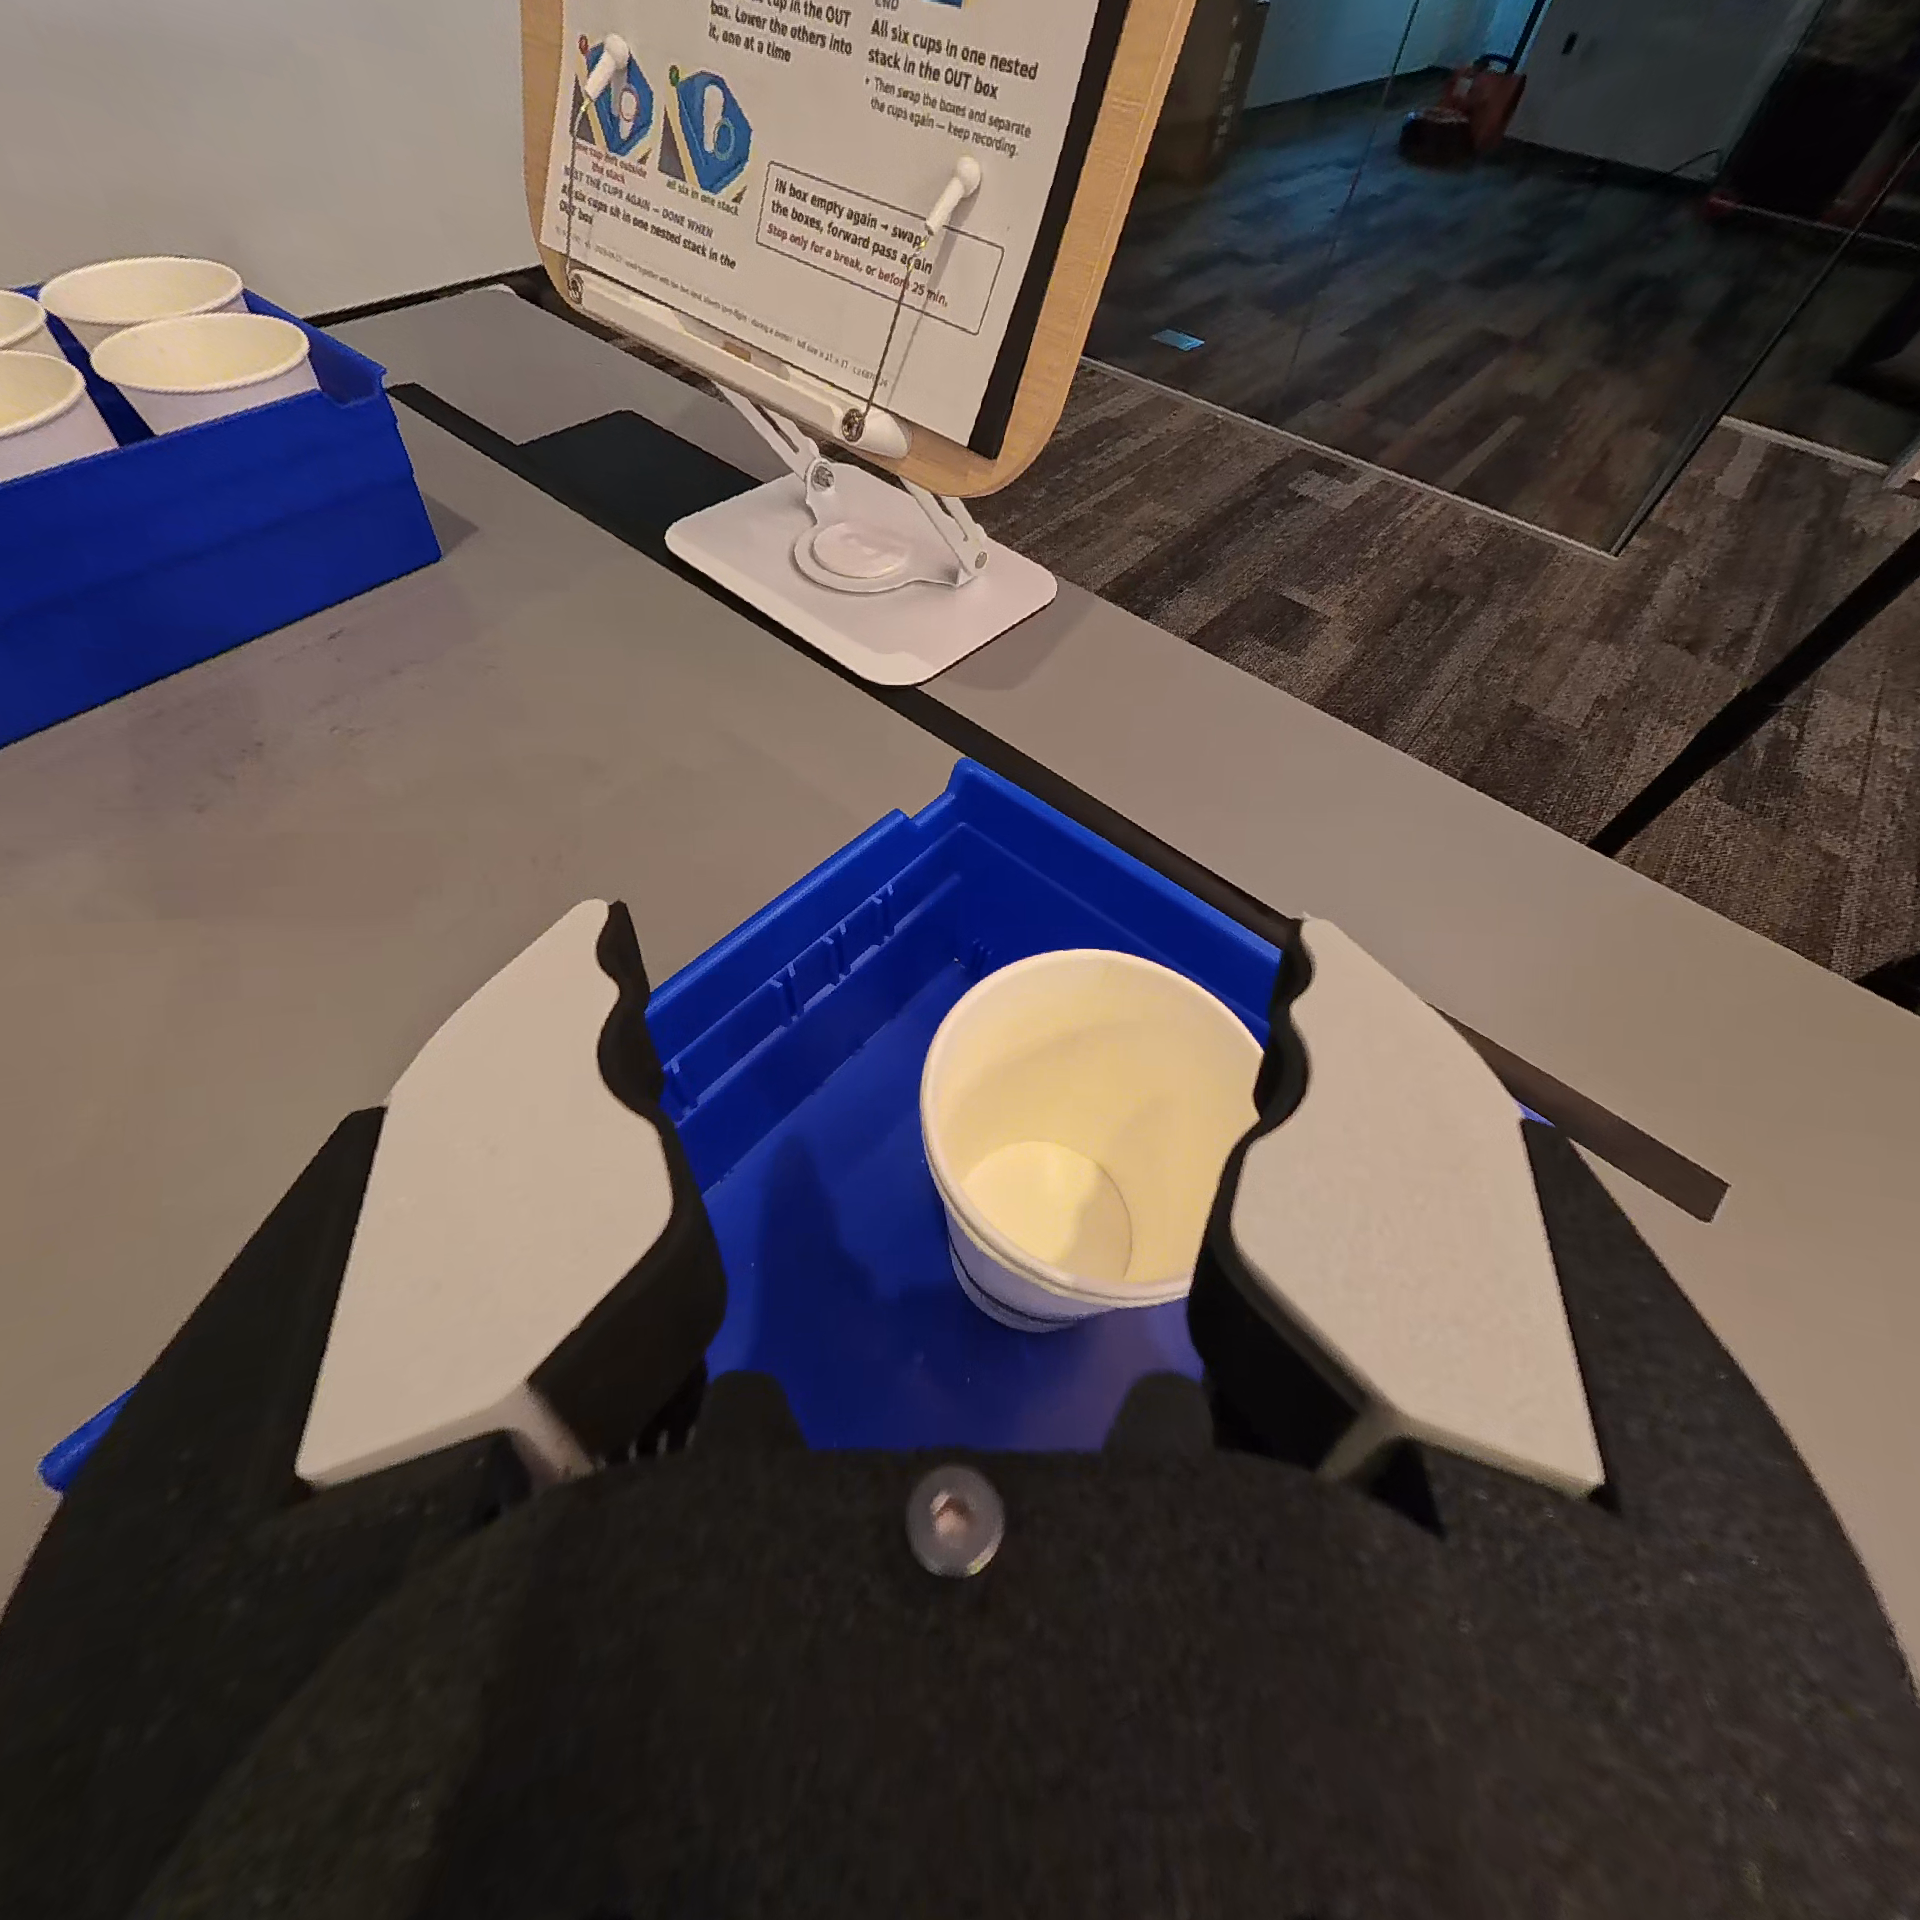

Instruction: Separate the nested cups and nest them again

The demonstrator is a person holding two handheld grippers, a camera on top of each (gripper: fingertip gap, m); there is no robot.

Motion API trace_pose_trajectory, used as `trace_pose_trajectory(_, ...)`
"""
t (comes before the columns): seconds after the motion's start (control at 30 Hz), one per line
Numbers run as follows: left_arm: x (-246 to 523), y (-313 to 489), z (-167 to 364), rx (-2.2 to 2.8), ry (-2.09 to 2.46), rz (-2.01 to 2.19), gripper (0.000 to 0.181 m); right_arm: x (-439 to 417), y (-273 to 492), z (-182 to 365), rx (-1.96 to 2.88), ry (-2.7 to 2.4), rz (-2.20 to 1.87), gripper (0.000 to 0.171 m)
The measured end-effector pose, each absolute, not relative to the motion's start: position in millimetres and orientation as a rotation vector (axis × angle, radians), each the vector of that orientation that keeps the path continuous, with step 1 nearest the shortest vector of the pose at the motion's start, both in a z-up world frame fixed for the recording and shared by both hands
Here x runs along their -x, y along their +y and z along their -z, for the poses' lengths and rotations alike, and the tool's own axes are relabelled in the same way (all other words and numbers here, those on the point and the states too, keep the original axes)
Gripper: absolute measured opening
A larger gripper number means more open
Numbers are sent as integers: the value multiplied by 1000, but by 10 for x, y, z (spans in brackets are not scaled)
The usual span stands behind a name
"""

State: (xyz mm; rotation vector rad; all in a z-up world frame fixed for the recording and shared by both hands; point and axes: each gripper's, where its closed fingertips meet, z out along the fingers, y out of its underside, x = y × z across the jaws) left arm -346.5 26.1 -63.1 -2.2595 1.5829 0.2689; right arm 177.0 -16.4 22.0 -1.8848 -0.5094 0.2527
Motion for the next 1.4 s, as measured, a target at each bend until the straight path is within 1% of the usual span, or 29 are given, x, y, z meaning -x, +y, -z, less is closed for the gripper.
trace_pose_trajectory(0.1,3480,327,758,2299,1600,-308,43,-1765,-163,-212,1886,-516,-254,112)
trace_pose_trajectory(0.17,3475,330,808,2332,1603,-287,31,-1762,-162,-214,1886,-517,-255,111)
trace_pose_trajectory(0.23,3469,312,823,2346,1614,-262,9,-1758,-163,-216,1885,-520,-259,111)
trace_pose_trajectory(0.37,3492,298,770,2318,1627,-280,2,-1739,-165,-221,1883,-526,-265,110)
trace_pose_trajectory(0.5,3392,188,504,2231,1594,-206,1,-1636,-194,-280,1868,-559,-285,109)
trace_pose_trajectory(0.67,3434,-1,-112,2024,1461,-265,1,-1243,-240,-566,1767,-651,-309,105)
trace_pose_trajectory(0.77,3208,-186,-526,1793,1424,-192,1,-712,-276,-734,1692,-775,-321,104)
trace_pose_trajectory(0.87,2692,-473,-770,1533,1512,2,0,66,-393,-836,1584,-967,-318,102)
trace_pose_trajectory(0.97,2190,-700,-744,1409,1623,170,0,815,-602,-849,1446,-1135,-294,101)
trace_pose_trajectory(1.07,1882,-684,-585,1390,1675,149,0,1213,-741,-698,1406,-1264,-195,101)
trace_pose_trajectory(1.17,1664,-725,-445,1371,1726,198,0,1348,-752,-588,1415,-1297,-160,102)
trace_pose_trajectory(1.27,1518,-767,-331,1363,1765,236,0,1335,-659,-539,1443,-1263,-144,105)
trace_pose_trajectory(1.4,1371,-839,-241,1347,1800,261,0,1337,-606,-432,1486,-1267,-168,104)
